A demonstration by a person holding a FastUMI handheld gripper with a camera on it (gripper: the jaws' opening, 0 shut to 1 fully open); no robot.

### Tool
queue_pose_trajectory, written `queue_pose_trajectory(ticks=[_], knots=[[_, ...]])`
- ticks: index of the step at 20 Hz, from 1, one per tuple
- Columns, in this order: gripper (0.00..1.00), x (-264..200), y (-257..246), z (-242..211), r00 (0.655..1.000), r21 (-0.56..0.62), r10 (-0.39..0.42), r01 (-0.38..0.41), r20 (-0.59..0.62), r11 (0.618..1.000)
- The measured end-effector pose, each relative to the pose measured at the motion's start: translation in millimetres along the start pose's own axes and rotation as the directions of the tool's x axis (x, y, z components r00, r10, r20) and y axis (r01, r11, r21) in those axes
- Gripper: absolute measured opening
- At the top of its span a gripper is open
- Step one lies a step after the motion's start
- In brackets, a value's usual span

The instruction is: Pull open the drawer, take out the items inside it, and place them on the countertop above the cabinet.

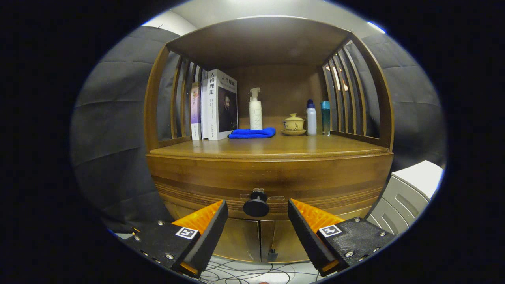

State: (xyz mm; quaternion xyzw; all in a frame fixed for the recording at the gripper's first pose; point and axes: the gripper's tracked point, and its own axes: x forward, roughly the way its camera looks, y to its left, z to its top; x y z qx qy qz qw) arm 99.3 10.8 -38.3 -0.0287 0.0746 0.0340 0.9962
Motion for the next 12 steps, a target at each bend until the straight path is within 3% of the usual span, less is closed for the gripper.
queue_pose_trajectory(ticks=[4,8,12], knots=[[0.95,20,4,-9,0.999,-0.011,0.031,-0.031,-0.043,0.999],[0.91,34,-2,-20,0.996,0.007,0.013,-0.012,-0.089,1.000],[0.80,41,-8,-21,0.995,0.033,0.003,0.001,-0.101,0.999]])
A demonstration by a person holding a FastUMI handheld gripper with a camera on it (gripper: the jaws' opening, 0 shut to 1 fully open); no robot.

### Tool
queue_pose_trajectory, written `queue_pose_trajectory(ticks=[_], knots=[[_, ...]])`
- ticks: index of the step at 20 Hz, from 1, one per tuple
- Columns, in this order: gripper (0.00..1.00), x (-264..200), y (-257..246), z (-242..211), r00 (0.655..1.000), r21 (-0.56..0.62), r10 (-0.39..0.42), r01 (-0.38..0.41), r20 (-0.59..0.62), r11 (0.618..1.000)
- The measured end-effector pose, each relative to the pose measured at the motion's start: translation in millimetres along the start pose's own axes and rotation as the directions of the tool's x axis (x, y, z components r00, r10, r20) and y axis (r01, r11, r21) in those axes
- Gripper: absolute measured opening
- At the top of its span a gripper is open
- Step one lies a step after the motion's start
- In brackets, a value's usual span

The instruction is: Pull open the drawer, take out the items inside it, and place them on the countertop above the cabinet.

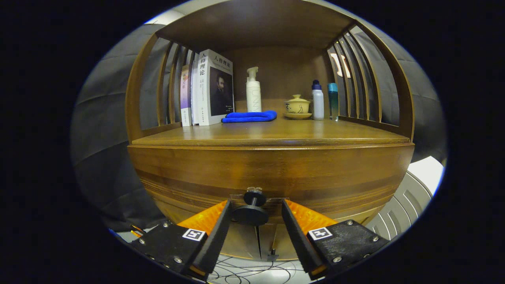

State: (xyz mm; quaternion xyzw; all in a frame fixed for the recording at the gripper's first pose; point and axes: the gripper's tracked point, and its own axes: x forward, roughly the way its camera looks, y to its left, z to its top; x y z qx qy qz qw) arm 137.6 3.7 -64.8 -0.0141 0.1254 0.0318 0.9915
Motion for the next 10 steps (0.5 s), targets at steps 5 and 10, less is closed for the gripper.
queue_pose_trajectory(ticks=[5,10], knots=[[0.56,4.4,7.7,0.9,1.000,-0.034,-0.008,0.009,0.016,0.999],[0.41,4.8,8.2,-1.5,1.000,-0.009,-0.021,0.021,-0.001,1.000]])
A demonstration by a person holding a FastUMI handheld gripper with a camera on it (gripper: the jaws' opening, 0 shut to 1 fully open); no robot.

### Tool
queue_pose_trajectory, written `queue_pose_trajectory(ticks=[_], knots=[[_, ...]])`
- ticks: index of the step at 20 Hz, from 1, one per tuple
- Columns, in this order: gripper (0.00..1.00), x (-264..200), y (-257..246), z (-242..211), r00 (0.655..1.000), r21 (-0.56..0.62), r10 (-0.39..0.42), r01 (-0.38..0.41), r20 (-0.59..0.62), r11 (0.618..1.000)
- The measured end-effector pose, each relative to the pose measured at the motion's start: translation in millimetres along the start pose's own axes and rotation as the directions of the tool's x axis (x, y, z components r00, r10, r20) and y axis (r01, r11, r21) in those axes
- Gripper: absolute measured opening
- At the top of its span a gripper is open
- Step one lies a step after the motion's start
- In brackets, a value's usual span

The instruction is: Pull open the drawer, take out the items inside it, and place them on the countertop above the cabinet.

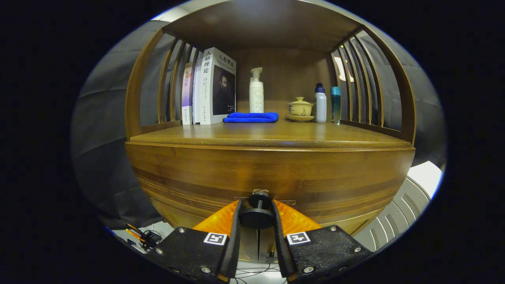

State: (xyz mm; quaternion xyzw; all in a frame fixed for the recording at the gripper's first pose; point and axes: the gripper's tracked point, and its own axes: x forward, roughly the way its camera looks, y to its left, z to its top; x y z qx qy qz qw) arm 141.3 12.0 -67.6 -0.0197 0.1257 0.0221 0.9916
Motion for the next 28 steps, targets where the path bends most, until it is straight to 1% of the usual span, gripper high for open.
queue_pose_trajectory(ticks=[2,4,17,28], knots=[[0.36,-3,0,-1,1.000,0.012,-0.005,0.005,-0.016,1.000],[0.35,-6,0,-2,1.000,0.009,-0.009,0.009,-0.012,1.000],[0.35,-70,7,-18,1.000,0.024,-0.002,0.002,0.022,1.000],[0.35,-113,11,-35,1.000,0.008,0.024,-0.024,0.000,1.000]])
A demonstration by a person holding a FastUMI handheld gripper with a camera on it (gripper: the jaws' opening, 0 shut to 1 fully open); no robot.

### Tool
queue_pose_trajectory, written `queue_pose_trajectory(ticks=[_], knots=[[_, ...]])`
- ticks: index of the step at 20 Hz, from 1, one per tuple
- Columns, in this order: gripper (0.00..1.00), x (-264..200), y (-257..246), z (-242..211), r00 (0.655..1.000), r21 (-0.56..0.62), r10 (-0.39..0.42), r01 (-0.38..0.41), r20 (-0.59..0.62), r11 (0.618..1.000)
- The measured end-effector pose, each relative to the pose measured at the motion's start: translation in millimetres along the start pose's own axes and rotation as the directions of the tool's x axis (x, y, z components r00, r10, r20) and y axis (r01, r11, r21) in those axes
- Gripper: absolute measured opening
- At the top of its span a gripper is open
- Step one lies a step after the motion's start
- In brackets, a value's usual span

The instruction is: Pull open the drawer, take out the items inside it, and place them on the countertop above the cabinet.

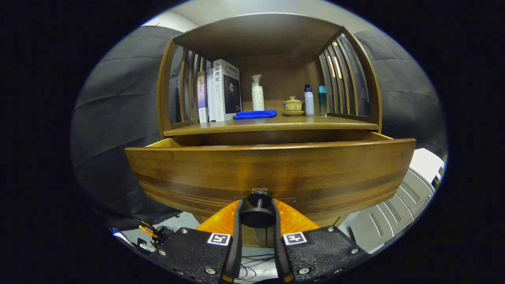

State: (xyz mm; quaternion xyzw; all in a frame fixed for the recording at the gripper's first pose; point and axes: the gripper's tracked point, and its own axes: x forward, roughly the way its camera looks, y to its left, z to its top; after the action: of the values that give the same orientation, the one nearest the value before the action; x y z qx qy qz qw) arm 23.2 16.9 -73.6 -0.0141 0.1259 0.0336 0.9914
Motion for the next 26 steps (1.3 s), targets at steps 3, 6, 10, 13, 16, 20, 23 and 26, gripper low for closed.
queue_pose_trajectory(ticks=[3,6,10,13,16,20,23,26], knots=[[0.35,-15,4,-3,1.000,0.004,0.008,-0.008,0.004,1.000],[0.35,-30,9,-8,1.000,0.007,0.017,-0.017,0.013,1.000],[0.35,-41,11,-13,0.999,0.000,0.032,-0.032,0.016,1.000],[0.35,-45,12,-14,0.999,0.002,0.031,-0.031,0.009,1.000],[0.35,-53,16,-17,0.999,0.001,0.034,-0.034,0.005,0.999],[0.35,-69,26,-23,0.999,0.000,0.054,-0.054,-0.004,0.999],[0.35,-76,26,-27,0.999,-0.008,0.051,-0.051,-0.014,0.999],[0.35,-82,30,-29,0.998,-0.015,0.060,-0.060,-0.016,0.998]])
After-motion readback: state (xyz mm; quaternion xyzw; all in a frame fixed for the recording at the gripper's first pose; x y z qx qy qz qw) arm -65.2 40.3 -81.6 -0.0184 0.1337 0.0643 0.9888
